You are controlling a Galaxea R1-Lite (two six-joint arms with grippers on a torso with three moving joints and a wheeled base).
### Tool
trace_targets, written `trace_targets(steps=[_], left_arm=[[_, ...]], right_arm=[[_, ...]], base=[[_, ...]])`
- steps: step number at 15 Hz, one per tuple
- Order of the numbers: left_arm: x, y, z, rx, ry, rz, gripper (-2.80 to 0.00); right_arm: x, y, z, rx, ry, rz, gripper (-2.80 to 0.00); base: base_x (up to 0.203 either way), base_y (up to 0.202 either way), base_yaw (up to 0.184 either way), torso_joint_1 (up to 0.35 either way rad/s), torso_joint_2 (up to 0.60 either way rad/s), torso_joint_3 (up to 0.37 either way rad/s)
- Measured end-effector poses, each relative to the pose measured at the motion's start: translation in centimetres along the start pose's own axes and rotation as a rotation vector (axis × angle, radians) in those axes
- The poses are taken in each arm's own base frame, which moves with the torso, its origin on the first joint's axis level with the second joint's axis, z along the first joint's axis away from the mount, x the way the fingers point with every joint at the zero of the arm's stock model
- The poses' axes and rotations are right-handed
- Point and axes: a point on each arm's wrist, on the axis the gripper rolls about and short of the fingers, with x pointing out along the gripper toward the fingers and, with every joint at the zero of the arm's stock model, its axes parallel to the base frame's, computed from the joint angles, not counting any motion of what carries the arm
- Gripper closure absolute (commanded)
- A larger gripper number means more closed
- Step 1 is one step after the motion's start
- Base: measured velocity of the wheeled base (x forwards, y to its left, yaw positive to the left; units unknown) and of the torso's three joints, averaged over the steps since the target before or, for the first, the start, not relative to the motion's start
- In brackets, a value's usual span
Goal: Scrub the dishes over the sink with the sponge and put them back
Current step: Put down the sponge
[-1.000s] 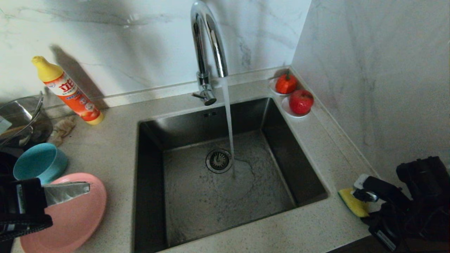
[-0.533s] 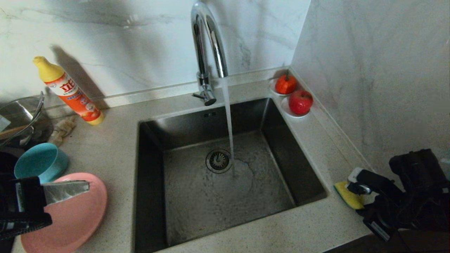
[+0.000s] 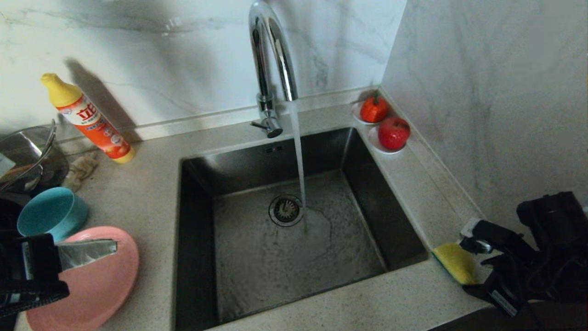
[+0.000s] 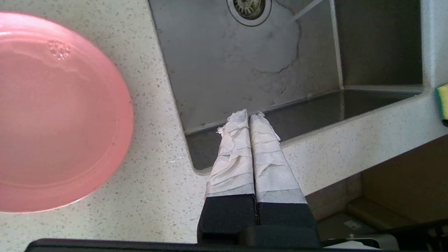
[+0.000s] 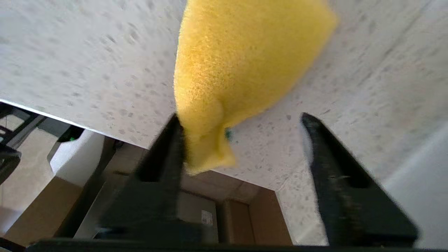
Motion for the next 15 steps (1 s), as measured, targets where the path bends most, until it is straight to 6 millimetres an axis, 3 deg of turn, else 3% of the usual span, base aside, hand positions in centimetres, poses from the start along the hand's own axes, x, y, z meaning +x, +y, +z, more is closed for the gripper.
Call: trace_targets(steps=[5,12,13,15], left_arm=[[0.0,0.0,0.0,-0.001,0.0,-0.002,0.0],[-0.1,-0.1,0.2,0.0,-0.007,-0.002,0.0],[-0.1,0.0,0.1,-0.001,-0.004,-0.002,0.0],[0.0,0.0,-0.1,-0.001,0.002,0.001,0.0]], right_arm=[[-2.4,0.0,0.2,-0.007,-0.013,0.008,-2.8],[-2.8,-0.1,0.3,0.045,-0.027,0.009,-2.8],[-3.3,-0.1,0.3,0.045,-0.042,0.013,0.0],[-4.6,0.4,0.6,0.063,-0.073,0.05,0.0]], base=[[0.0,0.0,0.0,0.0,0.0,0.0],[0.0,0.0,0.0,0.0,0.0,0.0],[0.0,0.0,0.0,0.0,0.0,0.0],[0.0,0.0,0.0,0.0,0.0,0.0]])
